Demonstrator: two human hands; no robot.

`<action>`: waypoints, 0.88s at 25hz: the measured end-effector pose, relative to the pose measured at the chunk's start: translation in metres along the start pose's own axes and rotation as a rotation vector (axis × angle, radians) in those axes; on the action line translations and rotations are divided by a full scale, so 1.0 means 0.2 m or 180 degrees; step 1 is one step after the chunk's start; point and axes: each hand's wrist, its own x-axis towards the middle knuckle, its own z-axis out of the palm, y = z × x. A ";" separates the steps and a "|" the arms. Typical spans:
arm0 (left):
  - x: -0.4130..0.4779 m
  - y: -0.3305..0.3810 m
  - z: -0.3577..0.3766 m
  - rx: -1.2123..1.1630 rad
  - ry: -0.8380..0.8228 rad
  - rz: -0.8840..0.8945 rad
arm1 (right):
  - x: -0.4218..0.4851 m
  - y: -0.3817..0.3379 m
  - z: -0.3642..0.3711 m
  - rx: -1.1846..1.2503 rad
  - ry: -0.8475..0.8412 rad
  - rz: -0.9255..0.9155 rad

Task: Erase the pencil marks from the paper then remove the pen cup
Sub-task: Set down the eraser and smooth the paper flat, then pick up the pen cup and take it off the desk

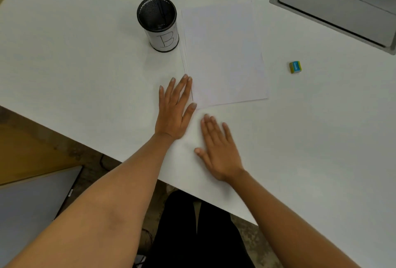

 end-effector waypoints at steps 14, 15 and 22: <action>0.58 -0.06 -0.30 -0.2193 0.1323 -0.2078 | -0.05 -0.25 0.14 0.0205 0.0270 0.0570; 0.62 -0.07 -0.30 -0.2283 0.1357 -0.2127 | -0.05 -0.30 0.14 0.0342 0.0215 0.0386; 0.76 -0.16 -0.31 -0.2504 0.1413 -0.2021 | -0.12 -0.01 0.08 0.0439 0.0784 0.1610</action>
